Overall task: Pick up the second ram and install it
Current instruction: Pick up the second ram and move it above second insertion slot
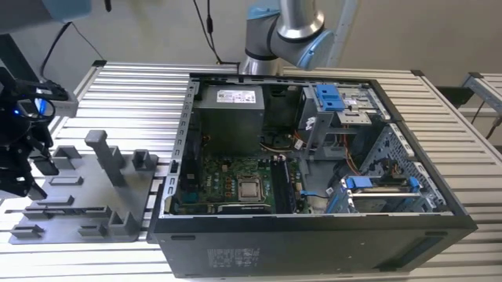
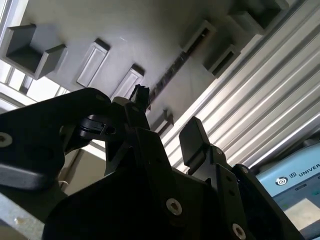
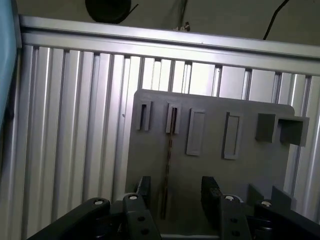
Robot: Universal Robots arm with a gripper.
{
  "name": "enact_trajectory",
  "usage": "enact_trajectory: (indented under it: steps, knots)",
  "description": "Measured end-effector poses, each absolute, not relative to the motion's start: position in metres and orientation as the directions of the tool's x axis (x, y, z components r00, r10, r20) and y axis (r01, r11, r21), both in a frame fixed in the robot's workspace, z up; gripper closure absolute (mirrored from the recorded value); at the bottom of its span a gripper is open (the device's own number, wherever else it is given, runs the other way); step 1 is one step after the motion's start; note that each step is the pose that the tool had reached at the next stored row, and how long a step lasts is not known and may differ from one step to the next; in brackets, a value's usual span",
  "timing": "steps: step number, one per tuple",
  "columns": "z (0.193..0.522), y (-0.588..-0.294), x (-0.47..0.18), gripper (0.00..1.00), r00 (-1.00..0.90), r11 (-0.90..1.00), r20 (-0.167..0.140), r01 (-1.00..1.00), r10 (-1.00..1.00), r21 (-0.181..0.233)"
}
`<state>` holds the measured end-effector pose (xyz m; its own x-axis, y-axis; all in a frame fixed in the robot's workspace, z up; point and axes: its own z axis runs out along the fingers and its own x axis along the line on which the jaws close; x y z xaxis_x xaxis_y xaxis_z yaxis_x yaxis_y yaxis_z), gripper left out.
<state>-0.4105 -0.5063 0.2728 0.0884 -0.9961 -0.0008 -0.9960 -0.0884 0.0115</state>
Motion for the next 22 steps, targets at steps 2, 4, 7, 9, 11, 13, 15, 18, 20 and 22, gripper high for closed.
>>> enact_trajectory:
  steps: [2, 4, 7, 9, 11, 13, 15, 18, 20, 22]
  knots:
    - [0.269, -0.506, -0.410, 0.46, 0.089, -0.089, -0.001, -0.996, -0.996, 0.011]
    - [0.266, -0.506, -0.410, 0.46, 0.089, -0.089, -0.001, -0.996, -0.996, 0.011]
    - [0.260, -0.506, -0.410, 0.46, 0.089, -0.089, -0.001, -0.996, -0.996, 0.011]
    - [0.257, -0.506, -0.410, 0.46, 0.089, -0.089, -0.001, -0.996, -0.996, 0.011]
    - [0.253, -0.506, -0.410, 0.46, 0.089, -0.089, -0.001, -0.996, -0.996, 0.011]
    - [0.250, -0.506, -0.410, 0.46, 0.089, -0.089, -0.001, -0.996, -0.996, 0.011]
    - [0.246, -0.506, -0.410, 0.46, 0.090, -0.090, -0.001, -0.996, -0.996, 0.011]
    - [0.241, -0.506, -0.410, 0.46, 0.091, -0.091, -0.001, -0.996, -0.996, 0.010]
    - [0.237, -0.506, -0.411, 0.46, 0.092, -0.092, -0.001, -0.996, -0.996, 0.010]
    - [0.234, -0.507, -0.411, 0.46, 0.094, -0.094, -0.001, -0.996, -0.996, 0.010]
